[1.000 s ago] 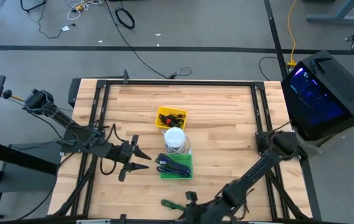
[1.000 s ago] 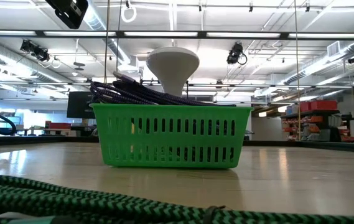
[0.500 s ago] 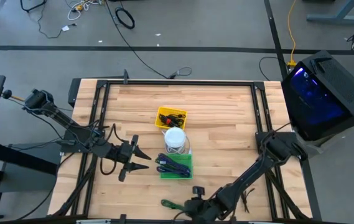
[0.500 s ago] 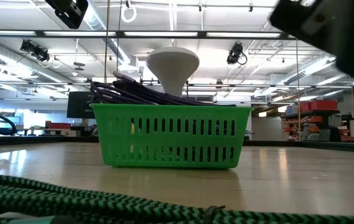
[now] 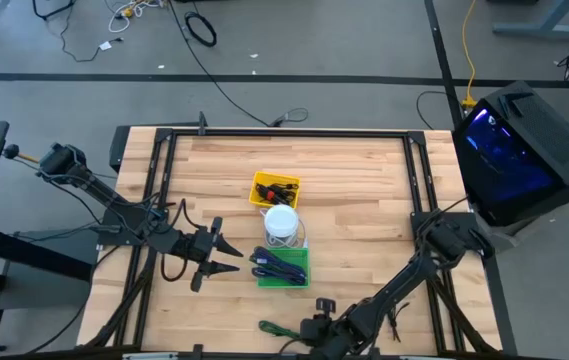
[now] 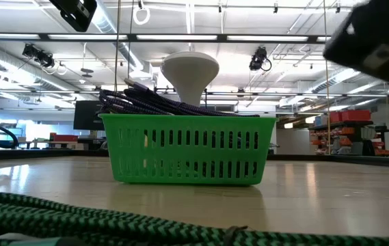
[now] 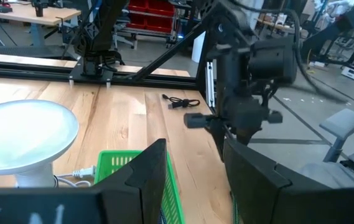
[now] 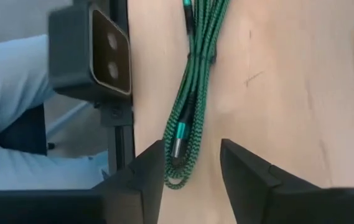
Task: Pick & Place USB Port
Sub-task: Put the green and black USB cable into the green bin
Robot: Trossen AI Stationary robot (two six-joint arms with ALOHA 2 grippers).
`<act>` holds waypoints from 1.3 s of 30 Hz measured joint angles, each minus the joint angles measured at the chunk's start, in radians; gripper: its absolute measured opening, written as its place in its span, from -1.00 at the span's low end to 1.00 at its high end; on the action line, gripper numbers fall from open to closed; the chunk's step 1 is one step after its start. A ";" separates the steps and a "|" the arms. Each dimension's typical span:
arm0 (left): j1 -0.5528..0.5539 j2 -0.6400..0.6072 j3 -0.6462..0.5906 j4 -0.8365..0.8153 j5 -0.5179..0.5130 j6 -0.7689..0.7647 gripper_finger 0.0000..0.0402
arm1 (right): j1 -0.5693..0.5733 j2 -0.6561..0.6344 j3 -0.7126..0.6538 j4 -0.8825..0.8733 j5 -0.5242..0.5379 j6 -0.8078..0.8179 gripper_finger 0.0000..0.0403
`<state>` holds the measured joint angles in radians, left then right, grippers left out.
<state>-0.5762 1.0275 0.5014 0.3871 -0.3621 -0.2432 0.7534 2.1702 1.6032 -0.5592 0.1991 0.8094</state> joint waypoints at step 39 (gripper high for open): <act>0.000 0.000 0.000 0.000 0.000 0.000 -0.18 | -0.121 -0.190 -0.003 -0.187 0.194 -0.157 -0.99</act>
<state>-0.5763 1.0275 0.5014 0.3866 -0.3622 -0.2436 0.6327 1.9797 1.6005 -0.7466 0.3930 0.6522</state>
